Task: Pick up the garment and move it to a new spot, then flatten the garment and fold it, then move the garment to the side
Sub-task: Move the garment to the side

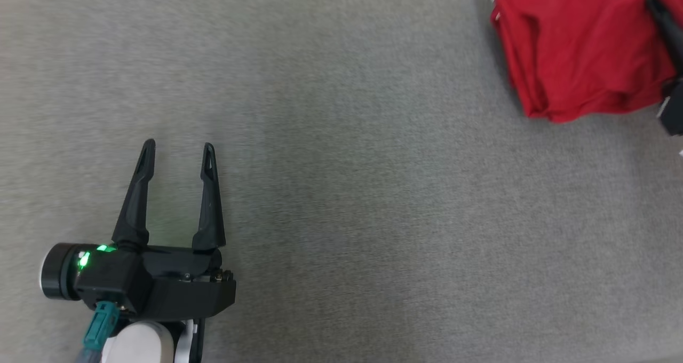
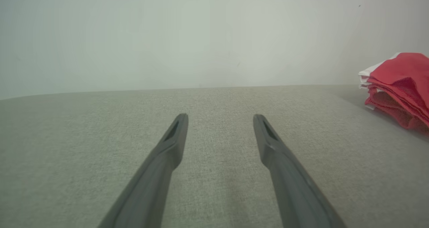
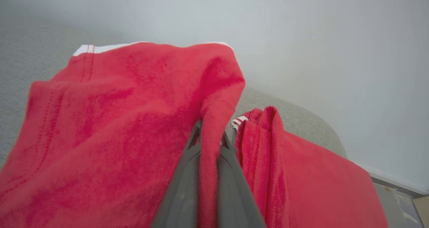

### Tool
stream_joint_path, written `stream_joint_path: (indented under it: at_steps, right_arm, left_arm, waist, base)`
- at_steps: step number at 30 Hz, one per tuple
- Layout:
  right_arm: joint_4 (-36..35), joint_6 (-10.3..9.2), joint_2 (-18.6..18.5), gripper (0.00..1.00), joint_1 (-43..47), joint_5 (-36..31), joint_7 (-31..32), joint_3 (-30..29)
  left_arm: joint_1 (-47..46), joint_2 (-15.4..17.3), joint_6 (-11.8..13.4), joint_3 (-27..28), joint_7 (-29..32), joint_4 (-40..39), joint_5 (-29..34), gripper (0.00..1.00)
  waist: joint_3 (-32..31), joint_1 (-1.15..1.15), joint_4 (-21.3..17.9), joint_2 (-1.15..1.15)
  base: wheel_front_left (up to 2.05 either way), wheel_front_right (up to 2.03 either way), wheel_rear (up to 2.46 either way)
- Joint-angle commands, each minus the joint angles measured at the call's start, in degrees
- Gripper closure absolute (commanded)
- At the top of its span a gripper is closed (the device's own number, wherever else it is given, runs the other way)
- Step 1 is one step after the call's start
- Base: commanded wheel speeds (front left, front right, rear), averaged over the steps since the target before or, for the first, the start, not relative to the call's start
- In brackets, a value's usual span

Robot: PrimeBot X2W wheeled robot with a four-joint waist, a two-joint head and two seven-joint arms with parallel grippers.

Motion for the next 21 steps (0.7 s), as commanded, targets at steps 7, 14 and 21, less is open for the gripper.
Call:
stream_joint_path:
  at_steps: [7,14,21]
  right_arm:
    - [-1.06,-0.19,-6.25,1.0,-4.4,1.99,-0.66,2.03]
    - [1.67,-0.19,-9.29,1.0,-8.62,2.84,-0.13,3.65]
    - [7.54,-0.19,-11.14,1.0,-12.78,2.66,-0.55,5.21]
  left_arm:
    - [-1.26,1.12,0.14,0.26,0.02,-2.81,2.16,0.0]
    - [-0.29,2.19,0.2,0.0,0.03,-4.43,3.09,0.0]
    - [-0.44,2.71,0.0,-1.17,0.24,-4.62,3.69,0.0]
  waist:
    - [8.79,-0.02,-9.28,-0.01]
    - [10.67,-0.02,-11.36,-0.01]
    - [12.4,-0.02,-11.26,-0.01]
  base:
    - [0.0,0.0,0.0]
    - [0.0,0.0,0.0]
    - [0.0,0.0,0.0]
